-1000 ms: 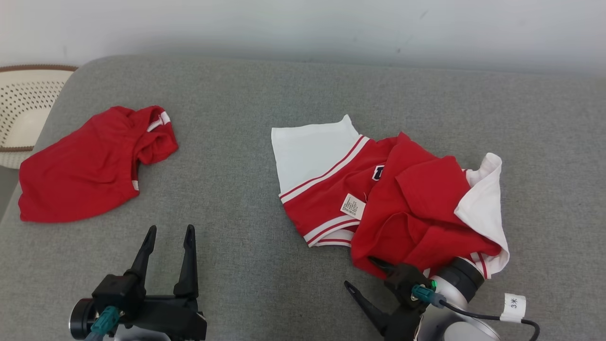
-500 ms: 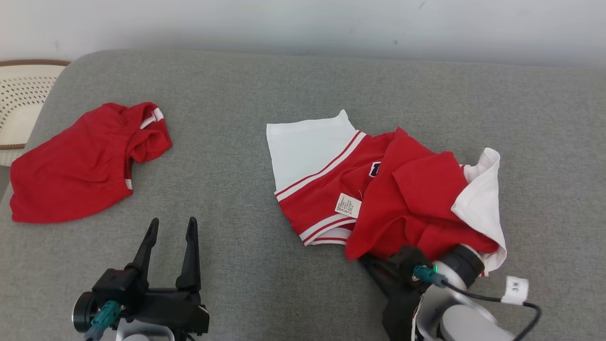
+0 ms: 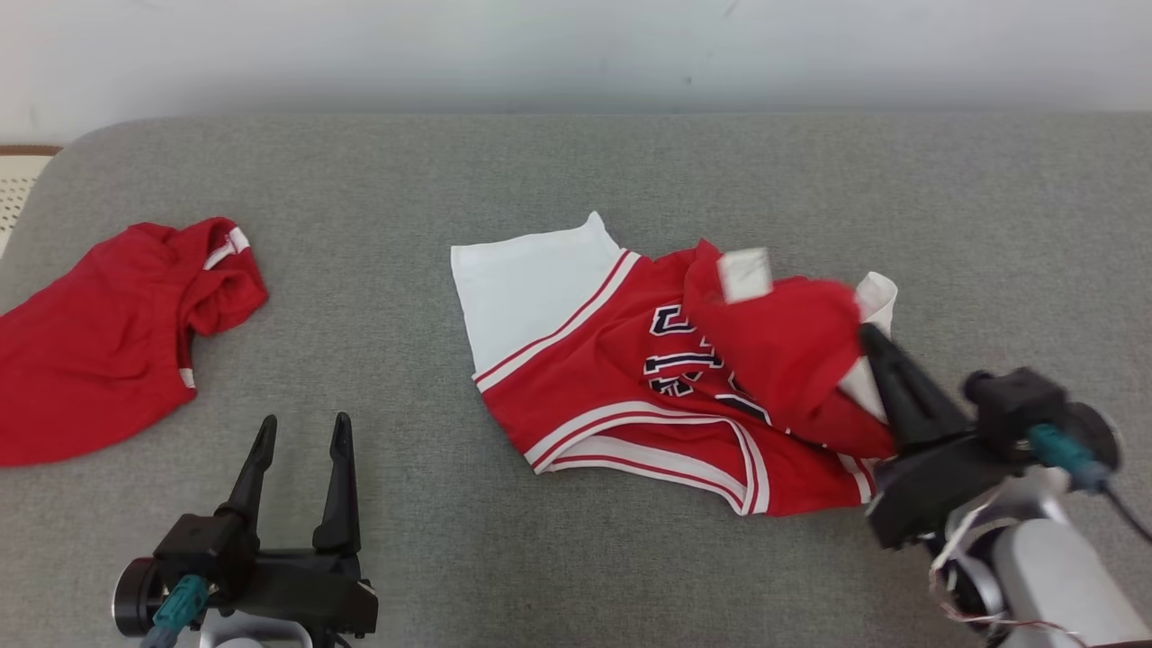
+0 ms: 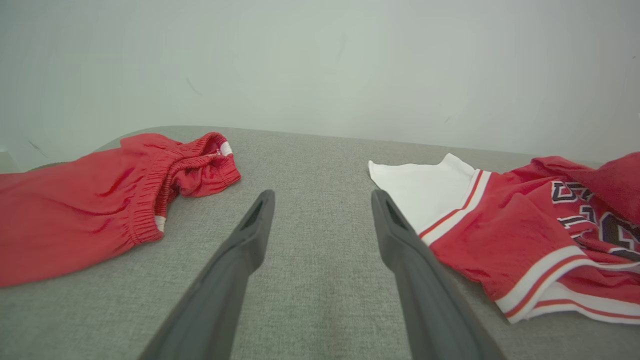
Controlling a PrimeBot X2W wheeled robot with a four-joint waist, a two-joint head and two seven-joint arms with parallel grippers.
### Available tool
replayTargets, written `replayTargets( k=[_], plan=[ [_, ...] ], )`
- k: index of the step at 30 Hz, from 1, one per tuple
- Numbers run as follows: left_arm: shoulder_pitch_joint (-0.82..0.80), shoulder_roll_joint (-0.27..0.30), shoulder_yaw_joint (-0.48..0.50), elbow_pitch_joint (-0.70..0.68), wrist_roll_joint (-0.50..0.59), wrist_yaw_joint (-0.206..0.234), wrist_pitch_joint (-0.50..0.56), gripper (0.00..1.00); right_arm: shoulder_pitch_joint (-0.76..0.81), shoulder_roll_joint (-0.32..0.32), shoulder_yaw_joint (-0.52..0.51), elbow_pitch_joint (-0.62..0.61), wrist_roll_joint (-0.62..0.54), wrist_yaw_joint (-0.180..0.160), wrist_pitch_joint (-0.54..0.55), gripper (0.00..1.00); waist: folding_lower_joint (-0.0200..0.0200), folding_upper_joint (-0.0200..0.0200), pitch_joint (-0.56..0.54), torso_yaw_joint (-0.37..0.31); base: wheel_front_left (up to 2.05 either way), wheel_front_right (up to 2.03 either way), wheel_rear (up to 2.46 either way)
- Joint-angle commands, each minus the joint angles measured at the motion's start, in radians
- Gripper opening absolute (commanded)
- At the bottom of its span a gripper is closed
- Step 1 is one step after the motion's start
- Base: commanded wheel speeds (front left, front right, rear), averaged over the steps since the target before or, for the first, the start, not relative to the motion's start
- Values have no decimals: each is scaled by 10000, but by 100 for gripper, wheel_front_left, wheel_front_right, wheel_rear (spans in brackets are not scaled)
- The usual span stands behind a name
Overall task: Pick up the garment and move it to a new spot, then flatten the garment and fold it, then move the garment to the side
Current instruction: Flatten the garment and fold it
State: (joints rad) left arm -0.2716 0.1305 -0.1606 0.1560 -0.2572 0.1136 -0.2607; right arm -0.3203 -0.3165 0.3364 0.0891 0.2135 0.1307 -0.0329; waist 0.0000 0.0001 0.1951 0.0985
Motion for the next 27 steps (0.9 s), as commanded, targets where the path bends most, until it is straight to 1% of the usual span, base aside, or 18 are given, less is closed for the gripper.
replayTargets(
  k=[1, 3, 4, 7, 12, 17, 20, 21, 22, 25, 27],
  plan=[
    [71, 47, 24, 0, 83, -44, -58, 100, 101, 97, -403, 54, -65, 1, -77, 0, 0, -1, 34, -95, 0, 0, 0],
    [57, 46, 16, 17, 129, -68, -58, 100, 71, 133, -1023, 220, -143, 1, -208, 0, 0, -1, 39, -143, 0, 0, 0],
    [57, 46, 16, 17, 129, -68, -58, 100, 71, 133, -1023, 220, -143, 1, -208, 0, 0, -1, 39, -143, 0, 0, 0],
    [-44, 33, -15, 67, 171, -130, -58, 100, -168, 73, -1757, 758, -64, 1, -401, 0, 0, -1, 80, -159, 0, 0, 0],
    [-217, -37, -116, 138, 255, -232, -58, 100, -580, -329, -2605, 2197, 115, 1, -805, 0, 0, -1, 156, -79, 0, 0, 0],
    [-312, -105, -189, 151, 322, -264, -58, 100, -837, -596, -3358, 3639, -122, 1, -1289, 0, 0, -1, 208, 30, 0, 0, 0],
    [-295, -111, -196, 130, 373, -291, -58, 100, -973, -512, -3533, 4383, -255, 1, -1632, 0, 0, -1, 257, 27, 0, 0, 0],
    [-287, -118, -203, 111, 394, -291, -58, 100, -1056, -497, -3545, 4583, -244, 1, -1758, 44, 0, -1, 279, 21, 0, 0, 0],
    [-276, -117, -202, 87, 389, -283, -58, 100, -1119, -460, -3576, 4744, -267, 1, -1855, 100, 0, -1, 298, 6, 0, 0, 0],
    [-205, -79, -165, 34, 377, -270, -58, 100, -1196, -267, -3930, 4977, -428, 1, -2116, 100, 0, -1, 309, -50, 0, 0, 0],
    [-134, -55, -141, -20, 378, -262, -58, 100, -1164, -127, -4276, 4896, -562, 1, -2240, 100, 0, -1, 292, -75, 0, 0, 0]
  ],
)
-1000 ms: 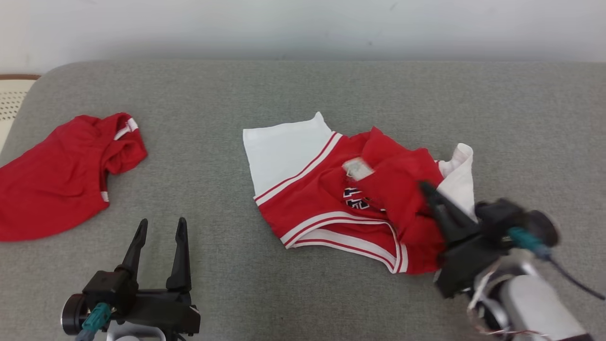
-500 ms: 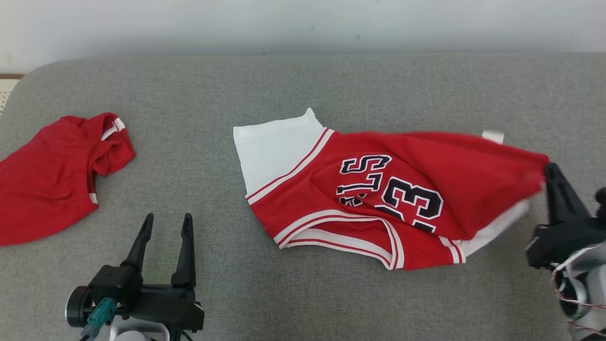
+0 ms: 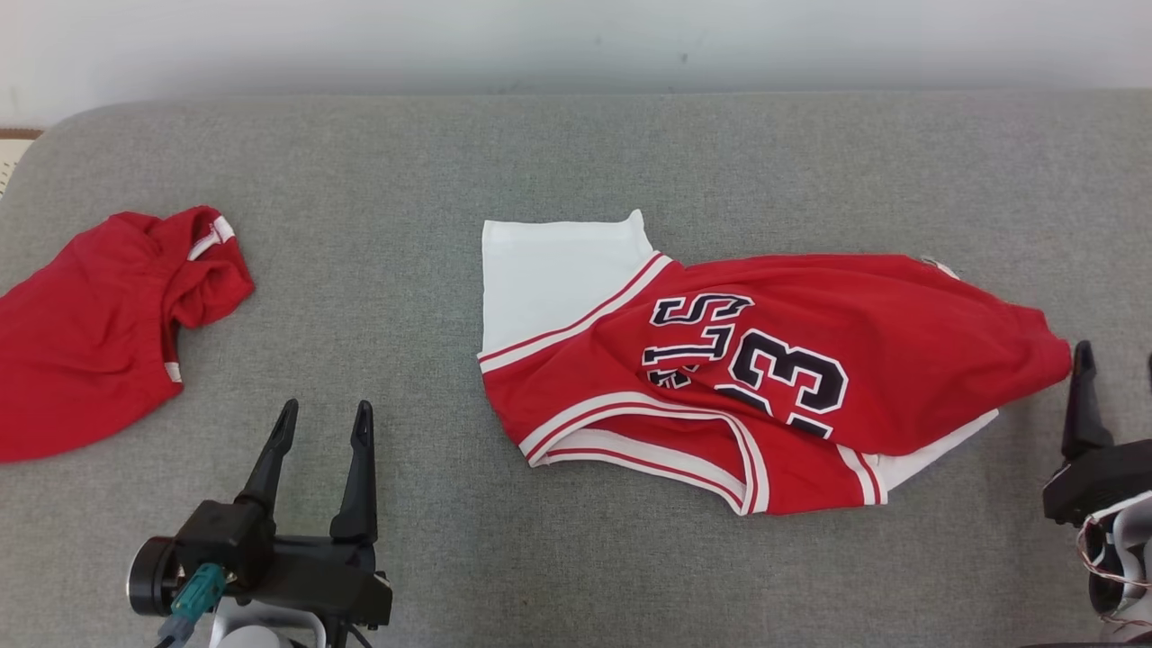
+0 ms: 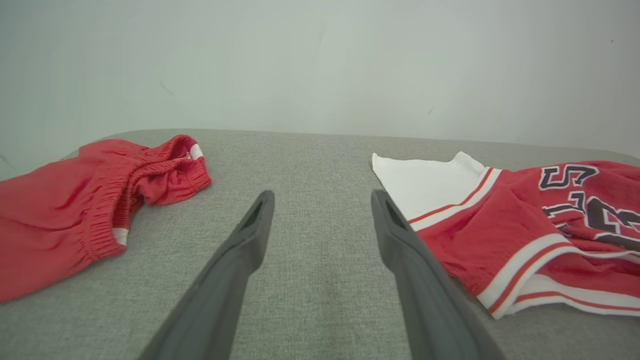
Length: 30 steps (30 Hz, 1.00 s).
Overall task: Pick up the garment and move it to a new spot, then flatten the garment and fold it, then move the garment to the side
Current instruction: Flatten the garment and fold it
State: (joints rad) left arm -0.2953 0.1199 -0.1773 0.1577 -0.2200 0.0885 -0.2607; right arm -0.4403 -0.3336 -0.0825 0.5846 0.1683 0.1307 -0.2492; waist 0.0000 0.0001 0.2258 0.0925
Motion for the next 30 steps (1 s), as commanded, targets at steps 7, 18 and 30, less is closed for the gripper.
replayTargets(
  k=[7, 18, 30],
  plan=[
    [633, 127, 124, -540, 29, 170, -58, 100, 990, 855, -658, -2054, -342, 1, -168, 100, 0, -1, -339, -175, 0, 0, 0],
    [1556, 384, 248, -1232, 54, 464, 131, 100, 2925, 1780, 1017, -5145, -831, 1, 306, 100, 0, -1, -995, -428, 0, 0, 0],
    [2096, 588, 240, -1353, 21, 608, 322, 100, 4636, 2154, 1948, -6306, -1022, 1, 1212, 100, 0, -1, -1569, -457, 0, 0, 0]
  ],
)
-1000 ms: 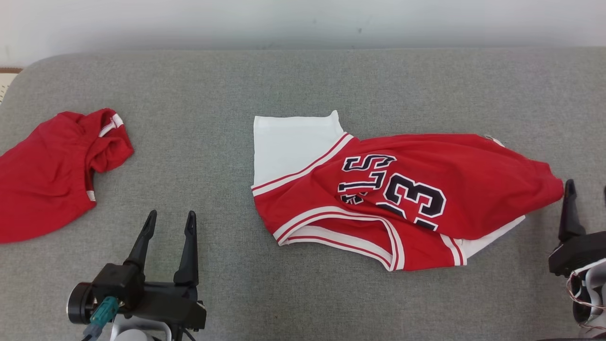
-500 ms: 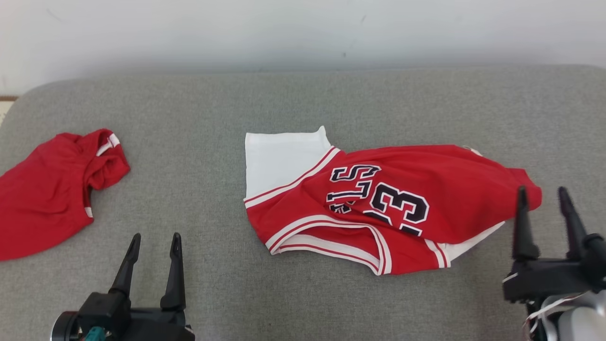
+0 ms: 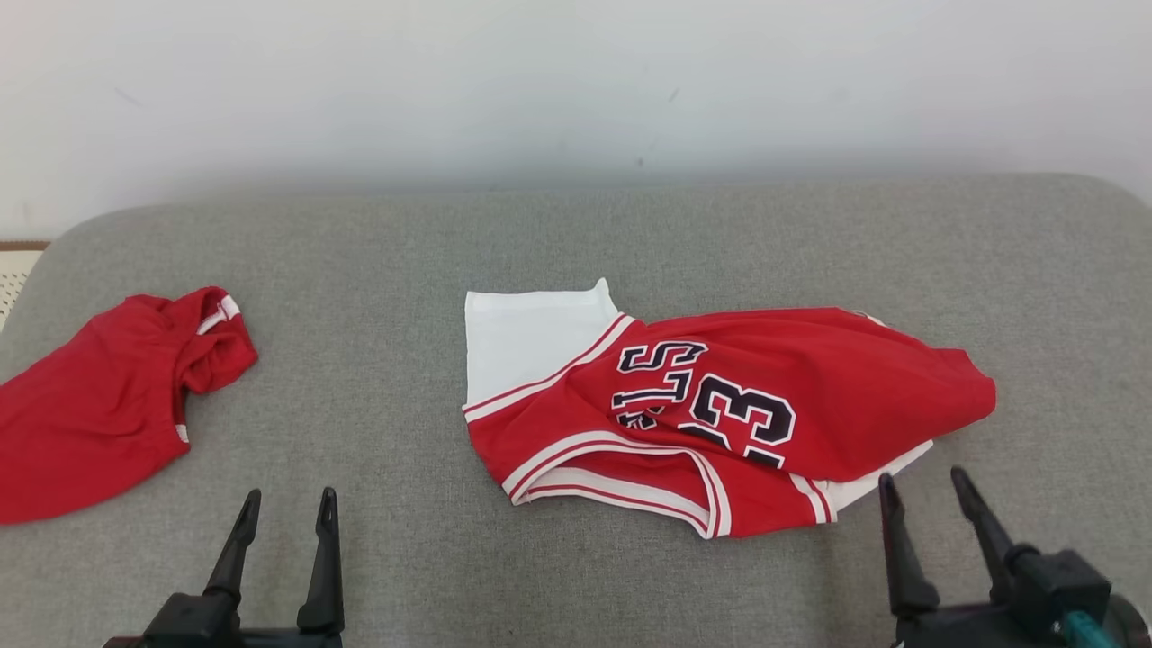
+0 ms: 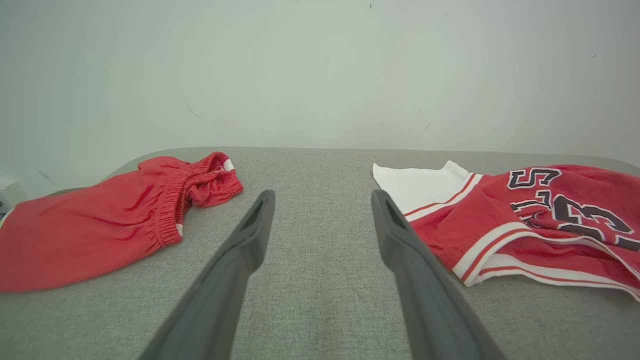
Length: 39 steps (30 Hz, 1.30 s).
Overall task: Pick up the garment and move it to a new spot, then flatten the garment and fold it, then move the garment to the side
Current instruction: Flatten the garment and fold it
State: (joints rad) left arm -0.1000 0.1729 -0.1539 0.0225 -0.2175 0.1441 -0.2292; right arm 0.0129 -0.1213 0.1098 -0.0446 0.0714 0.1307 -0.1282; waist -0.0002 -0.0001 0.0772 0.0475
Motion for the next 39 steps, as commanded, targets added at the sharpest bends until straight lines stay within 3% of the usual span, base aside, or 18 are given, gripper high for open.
replayTargets(
  k=[1, 17, 20, 25, 30, 39],
  plan=[
    [193, 63, -2, -9, -16, 65, 41, 100, 238, 67, 39, -97, -61, 1, 33, 100, 2, 1, -120, -8, 0, 0, 0],
    [298, 197, -16, -217, -85, 270, 222, 100, 662, 13, 297, -480, -30, 1, 390, 100, 2, 1, -132, -104, 0, 0, 0],
    [180, 190, -15, -286, -97, 315, 221, 100, 374, -437, 775, -355, -193, 1, 570, 100, 2, 1, 57, -123, 0, 0, 0],
    [-95, 99, -153, -261, -115, 253, 181, 100, -441, -1754, 2119, 319, -363, 1, 983, 100, 2, 1, 437, -58, 0, 0, 0],
    [-450, -61, -304, -26, -171, 163, 18, 100, -1478, -3036, 3919, 1339, -246, 1, 1289, 100, 2, 1, 845, 160, 0, 0, 0],
    [-780, -241, -366, 271, -234, 97, -193, 100, -2588, -3734, 5240, 2340, -249, 1, 1529, 100, 2, 1, 1151, 413, 0, 0, 0]
  ],
)
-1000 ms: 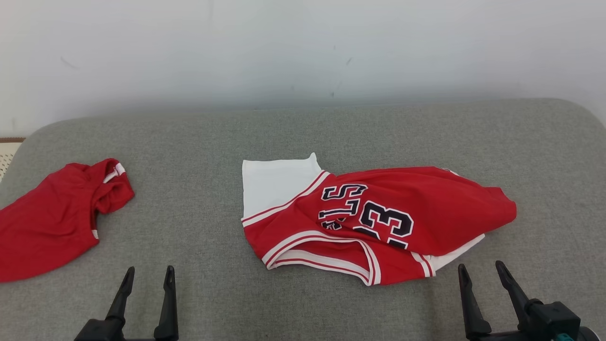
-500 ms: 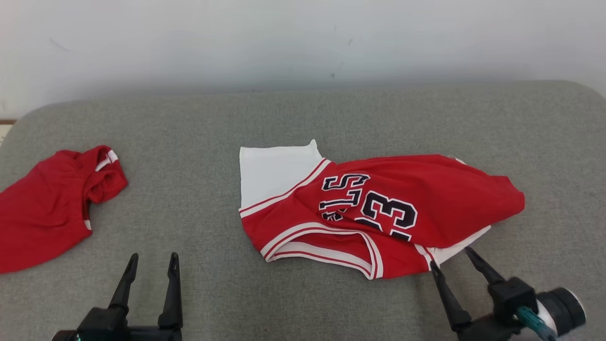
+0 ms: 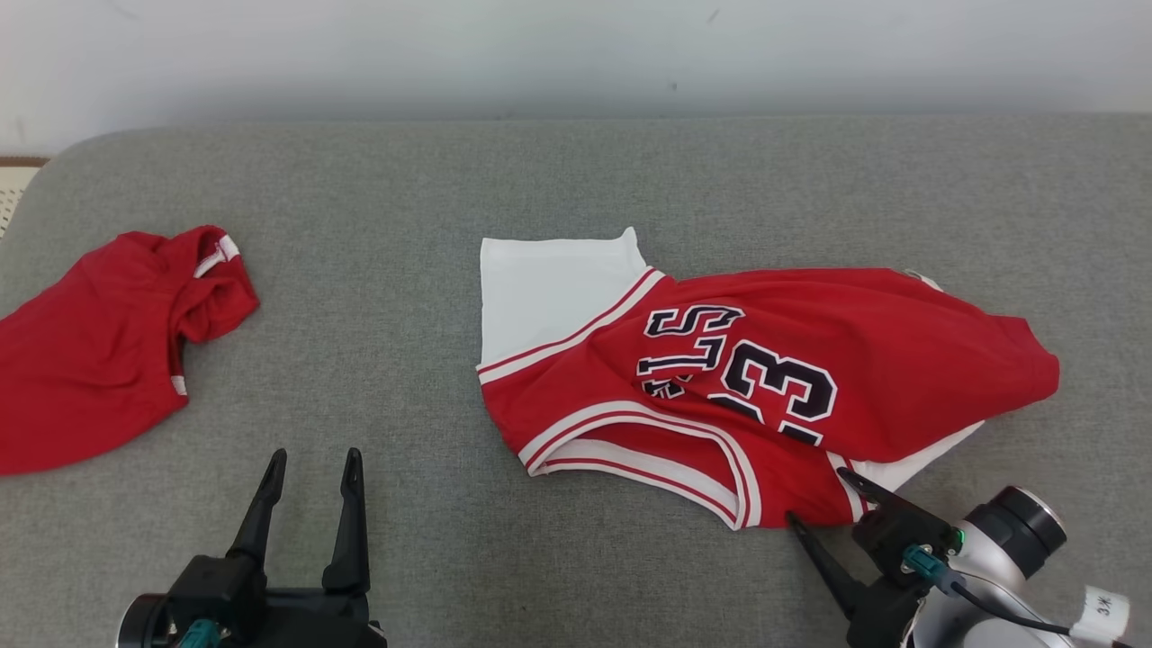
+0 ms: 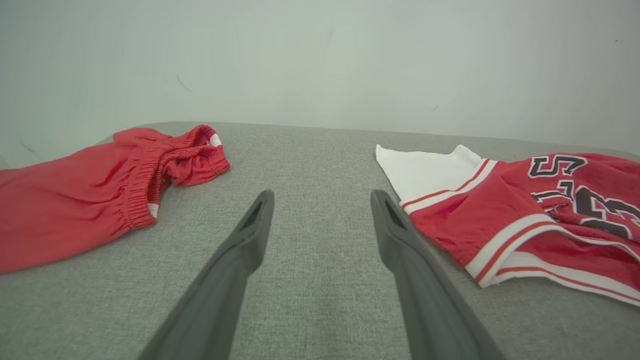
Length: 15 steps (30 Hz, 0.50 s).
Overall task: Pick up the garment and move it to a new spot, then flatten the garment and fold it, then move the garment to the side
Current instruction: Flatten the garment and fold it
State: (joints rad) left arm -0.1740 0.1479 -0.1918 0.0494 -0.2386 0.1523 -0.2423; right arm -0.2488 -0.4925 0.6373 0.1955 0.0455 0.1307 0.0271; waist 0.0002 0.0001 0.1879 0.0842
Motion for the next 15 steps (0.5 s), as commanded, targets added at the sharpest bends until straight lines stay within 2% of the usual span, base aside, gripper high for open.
replayTargets(
  k=[1, 2, 3, 4, 9, 15],
  plan=[
    [-73, -3, 17, 33, -40, 0, -73, 100, -79, -47, 77, 56, 40, 1, 12, 100, -2, -1, 60, 60, 0, 0, 0],
    [-109, -13, 24, 69, -47, -9, -82, 100, -210, -58, 175, 130, 59, 1, 9, 60, -2, -1, 72, 73, 0, 0, 0],
    [-137, -24, 25, 98, -52, -21, -105, 100, -287, -74, 292, 247, 152, 1, 72, 36, -2, -1, 83, 86, 0, 0, 0],
    [-153, -29, 33, 124, -53, -35, -128, 100, -360, -93, 382, 342, 214, 1, 102, 0, -2, -1, 93, 98, 0, 0, 0],
    [-245, -33, 86, 210, -66, -71, -164, 100, -598, 75, 446, 558, 677, 1, 72, 0, -2, -1, 114, 137, 0, 0, 0],
    [-280, -3, 145, 234, -20, -41, -212, 100, -876, 625, 768, -83, 1199, 1, -268, 0, -2, -1, 140, 90, 0, 0, 0]
  ],
)
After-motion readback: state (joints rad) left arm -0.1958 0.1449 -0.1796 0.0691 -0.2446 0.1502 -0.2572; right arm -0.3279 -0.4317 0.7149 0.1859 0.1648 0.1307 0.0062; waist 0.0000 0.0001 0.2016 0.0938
